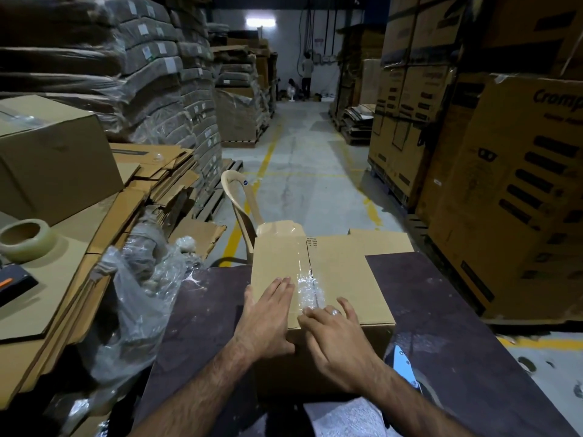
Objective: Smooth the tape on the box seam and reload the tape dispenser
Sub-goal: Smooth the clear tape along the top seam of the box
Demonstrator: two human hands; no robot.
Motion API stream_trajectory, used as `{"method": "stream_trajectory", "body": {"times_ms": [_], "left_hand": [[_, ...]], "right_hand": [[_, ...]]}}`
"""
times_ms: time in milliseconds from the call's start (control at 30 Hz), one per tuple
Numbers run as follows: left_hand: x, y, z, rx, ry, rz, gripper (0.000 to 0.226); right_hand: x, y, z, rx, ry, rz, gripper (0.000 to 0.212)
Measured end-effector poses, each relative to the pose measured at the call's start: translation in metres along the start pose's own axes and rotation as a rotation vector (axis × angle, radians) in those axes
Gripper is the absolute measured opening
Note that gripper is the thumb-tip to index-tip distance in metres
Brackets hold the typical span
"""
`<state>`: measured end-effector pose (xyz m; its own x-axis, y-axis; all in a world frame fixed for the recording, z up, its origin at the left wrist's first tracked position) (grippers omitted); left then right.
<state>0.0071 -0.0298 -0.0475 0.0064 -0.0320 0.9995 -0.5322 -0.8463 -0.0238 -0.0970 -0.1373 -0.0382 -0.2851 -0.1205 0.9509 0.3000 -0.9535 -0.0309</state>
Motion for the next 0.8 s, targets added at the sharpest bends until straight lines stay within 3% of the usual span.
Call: {"method": "stream_trajectory", "body": {"times_ms": [100,267,433,633,800], "left_hand": [[-0.001,-0.001,0.0,0.002,0.0,-0.007,0.113],[-0.001,-0.001,0.001,0.002,-0.021,0.003,0.111],[-0.001,-0.003,0.003,-0.001,-0.016,-0.004,0.11],[-0.002,-0.001,0.001,0.009,0.0,-0.023,0.114],[-0.002,-0.001,0.001,0.012,-0.005,-0.012,0.113]], "right_hand": [[-0.001,-0.004,-0.009,-0.029,0.016,-0.001,0.035],[0.005,0.008,0.022,-0.034,-0.104,0.014,0.058],[0.004,0.01,0.028,-0.044,-0.131,0.008,0.052],[0.008,-0.014,-0.015,0.005,0.043,-0.014,0.034],[0.004,-0.001,0.004,-0.014,-0.035,-0.018,0.037]]}}
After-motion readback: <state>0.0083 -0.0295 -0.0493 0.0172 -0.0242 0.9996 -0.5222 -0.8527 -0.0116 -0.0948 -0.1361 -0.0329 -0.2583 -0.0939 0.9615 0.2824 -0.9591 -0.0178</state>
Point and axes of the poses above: each hand's wrist, its own z-axis towards the middle knuckle, its own x-axis out of the back of the hand, y = z × x, the point moved 3 cm from there along z, towards the middle knuckle, and after that the axes turned 15 degrees about x, right-handed, at the moved point
